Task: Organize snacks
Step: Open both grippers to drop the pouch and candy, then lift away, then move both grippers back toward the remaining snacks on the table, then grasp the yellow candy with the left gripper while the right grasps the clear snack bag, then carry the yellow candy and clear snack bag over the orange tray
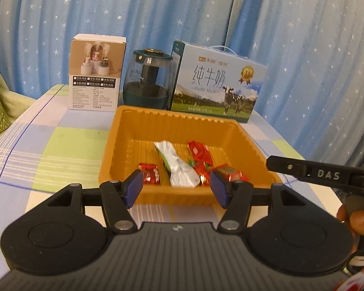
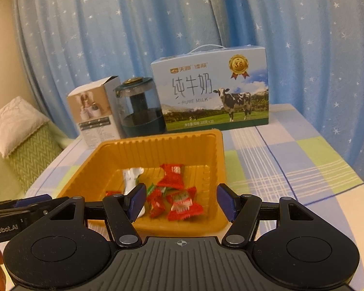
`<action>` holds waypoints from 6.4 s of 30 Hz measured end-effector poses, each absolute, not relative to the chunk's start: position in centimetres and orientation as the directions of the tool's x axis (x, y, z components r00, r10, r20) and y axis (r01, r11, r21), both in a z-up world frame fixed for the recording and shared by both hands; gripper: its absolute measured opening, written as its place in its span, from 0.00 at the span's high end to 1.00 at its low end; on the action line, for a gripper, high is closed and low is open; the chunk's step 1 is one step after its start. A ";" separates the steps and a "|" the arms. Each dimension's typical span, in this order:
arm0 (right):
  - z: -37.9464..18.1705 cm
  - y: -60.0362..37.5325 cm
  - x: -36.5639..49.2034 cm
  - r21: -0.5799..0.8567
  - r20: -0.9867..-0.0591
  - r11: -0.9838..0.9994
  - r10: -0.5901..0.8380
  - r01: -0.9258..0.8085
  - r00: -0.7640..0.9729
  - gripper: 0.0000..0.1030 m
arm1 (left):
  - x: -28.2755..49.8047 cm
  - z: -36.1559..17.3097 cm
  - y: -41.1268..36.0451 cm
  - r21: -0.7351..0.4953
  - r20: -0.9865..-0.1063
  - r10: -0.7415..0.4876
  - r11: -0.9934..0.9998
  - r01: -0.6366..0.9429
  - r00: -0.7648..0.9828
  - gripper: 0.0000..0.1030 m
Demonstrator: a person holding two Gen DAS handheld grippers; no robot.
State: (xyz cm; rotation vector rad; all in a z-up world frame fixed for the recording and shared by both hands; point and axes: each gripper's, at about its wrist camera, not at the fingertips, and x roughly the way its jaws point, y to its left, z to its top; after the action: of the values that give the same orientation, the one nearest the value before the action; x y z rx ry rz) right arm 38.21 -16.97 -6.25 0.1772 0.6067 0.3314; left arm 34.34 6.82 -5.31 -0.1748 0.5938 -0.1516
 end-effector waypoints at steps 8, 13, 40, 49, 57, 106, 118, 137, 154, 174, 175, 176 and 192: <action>-6.0 -18.3 34.3 0.254 -0.537 0.930 0.364 -0.265 0.761 0.38 | 30.5 -5.0 7.4 -0.198 -0.543 -0.182 0.976 0.086 0.820 0.44; -6.4 -19.3 32.0 0.261 -0.559 0.931 0.362 -0.256 0.746 0.38 | 27.6 -5.1 7.6 -0.183 -0.555 -0.174 0.979 0.085 0.813 0.44; -11.4 -18.4 21.4 0.088 -0.707 0.880 0.385 -0.466 0.593 0.35 | 16.3 -10.0 7.8 -0.013 -0.676 -0.155 0.980 0.198 0.720 0.43; -12.1 -18.5 22.0 0.063 -0.719 0.888 0.357 -0.456 0.597 0.24 | 18.0 -11.4 6.2 0.098 -0.698 -0.167 0.941 0.324 0.697 0.43; -12.6 -18.6 22.6 0.057 -0.737 0.895 0.336 -0.442 0.586 0.24 | 19.4 -12.1 6.0 0.091 -0.716 -0.187 0.930 0.356 0.673 0.55; -14.1 -14.4 26.9 0.056 -0.768 0.763 0.445 -0.644 0.460 0.63 | 21.8 -11.0 5.5 -0.036 -0.711 -0.212 0.963 0.266 0.670 0.81; -11.2 -14.8 25.7 0.145 -0.699 0.822 0.480 -0.551 0.531 0.63 | 22.1 -9.7 5.1 -0.064 -0.686 -0.200 0.974 0.215 0.700 0.81; -9.2 -15.1 26.9 0.202 -0.653 0.861 0.474 -0.467 0.591 0.63 | 23.3 -8.4 4.9 -0.116 -0.654 -0.193 0.981 0.155 0.731 0.81; -6.1 -15.8 31.3 0.255 -0.593 0.897 0.440 -0.360 0.675 0.63 | 28.9 -4.8 4.0 -0.111 -0.560 -0.206 0.978 0.174 0.803 0.81; -5.6 -15.4 39.4 0.284 -0.545 0.921 0.385 -0.268 0.745 0.63 | 37.5 -4.0 6.8 -0.129 -0.525 -0.161 0.986 0.109 0.836 0.81; -5.6 -15.2 39.8 0.285 -0.545 0.922 0.382 -0.263 0.747 0.63 | 37.9 -4.1 7.0 -0.129 -0.526 -0.156 0.986 0.103 0.836 0.81; -5.6 -15.1 40.2 0.285 -0.544 0.922 0.380 -0.261 0.748 0.63 | 38.3 -4.2 7.1 -0.130 -0.528 -0.152 0.987 0.097 0.835 0.81; -6.9 -14.4 43.5 0.298 -0.551 0.920 0.382 -0.253 0.742 0.63 | 41.2 -5.3 7.5 -0.137 -0.525 -0.137 0.988 0.075 0.840 0.80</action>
State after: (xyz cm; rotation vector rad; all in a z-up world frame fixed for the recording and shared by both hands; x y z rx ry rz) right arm 43.54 -14.43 -6.94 0.2101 0.6479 0.3508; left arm 41.22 7.53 -5.28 -0.1122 0.5631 -0.1125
